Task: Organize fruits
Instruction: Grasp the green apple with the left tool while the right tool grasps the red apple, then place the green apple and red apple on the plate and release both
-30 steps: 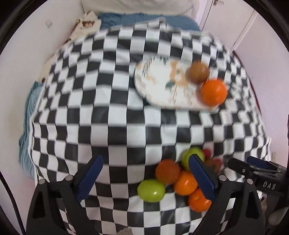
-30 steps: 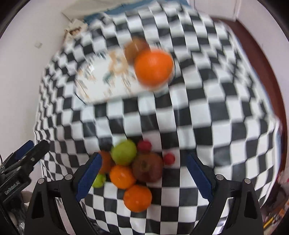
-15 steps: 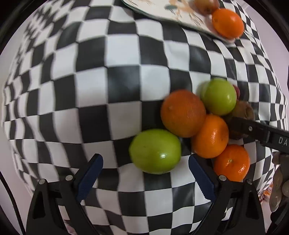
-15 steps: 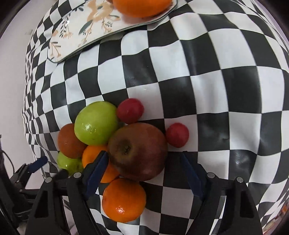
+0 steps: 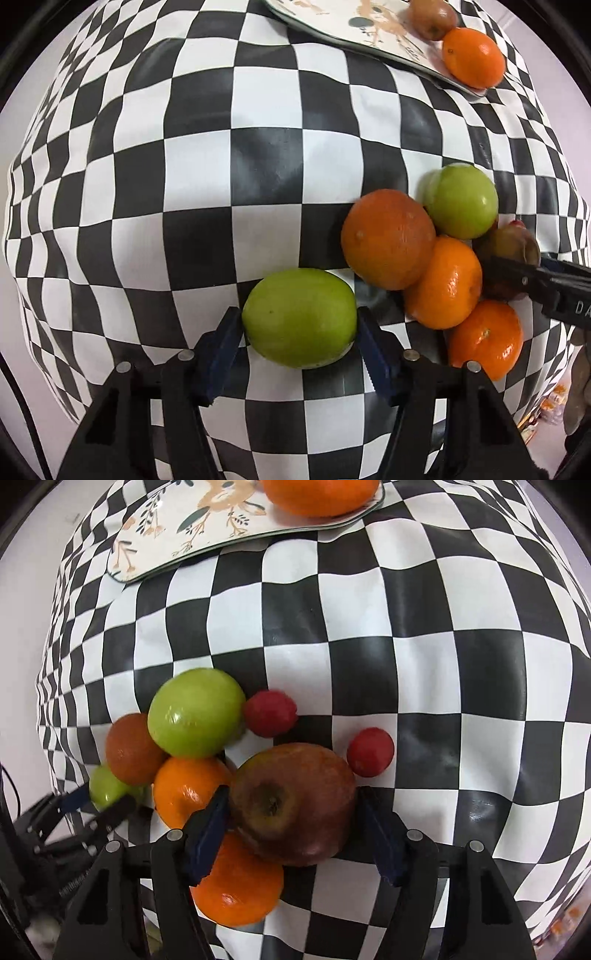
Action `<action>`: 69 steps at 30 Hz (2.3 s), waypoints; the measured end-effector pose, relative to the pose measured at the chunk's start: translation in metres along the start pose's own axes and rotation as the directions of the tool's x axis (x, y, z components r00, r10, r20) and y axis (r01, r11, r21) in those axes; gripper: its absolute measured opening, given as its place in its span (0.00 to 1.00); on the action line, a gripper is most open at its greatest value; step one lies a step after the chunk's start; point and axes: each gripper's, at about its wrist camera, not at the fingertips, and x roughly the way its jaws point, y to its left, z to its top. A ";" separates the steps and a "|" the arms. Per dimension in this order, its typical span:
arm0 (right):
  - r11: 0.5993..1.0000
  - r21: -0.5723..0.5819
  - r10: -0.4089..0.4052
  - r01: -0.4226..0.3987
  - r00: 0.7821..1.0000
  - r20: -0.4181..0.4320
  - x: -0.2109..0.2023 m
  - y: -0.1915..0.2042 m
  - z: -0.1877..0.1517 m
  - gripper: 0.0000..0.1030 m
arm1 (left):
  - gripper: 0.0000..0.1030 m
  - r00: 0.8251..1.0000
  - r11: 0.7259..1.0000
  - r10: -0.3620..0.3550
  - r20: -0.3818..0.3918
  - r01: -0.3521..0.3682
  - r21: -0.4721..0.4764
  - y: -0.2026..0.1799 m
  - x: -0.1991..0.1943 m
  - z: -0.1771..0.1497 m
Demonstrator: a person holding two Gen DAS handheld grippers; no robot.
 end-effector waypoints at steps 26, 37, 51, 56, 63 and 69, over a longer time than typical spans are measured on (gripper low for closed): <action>0.994 0.025 0.098 -0.102 0.984 0.152 -0.071 0.011 0.048 0.68 | 0.58 0.975 0.987 -0.161 0.150 0.162 0.011 0.008 -0.093 0.101; 0.974 0.077 0.189 -0.212 0.955 0.230 -0.095 0.036 0.191 0.68 | 0.58 0.985 0.989 -0.150 0.090 0.150 -0.002 0.008 -0.070 0.251; 0.961 0.111 0.229 -0.252 0.955 0.188 -0.073 0.051 0.289 0.68 | 0.58 0.983 0.980 -0.182 0.019 0.183 -0.081 0.031 -0.030 0.294; 0.957 0.153 0.228 -0.247 0.965 0.132 -0.060 0.057 0.306 0.75 | 0.58 0.974 0.964 -0.226 -0.016 0.221 -0.149 0.037 -0.016 0.296; 0.958 0.163 0.211 -0.236 0.965 0.159 -0.080 0.043 0.307 0.86 | 0.84 0.978 0.969 -0.205 0.037 0.208 -0.130 0.043 -0.034 0.293; 0.978 0.137 0.124 -0.156 0.968 0.219 -0.114 0.029 0.287 0.90 | 0.84 0.987 0.983 -0.128 0.100 0.139 -0.116 0.048 -0.056 0.278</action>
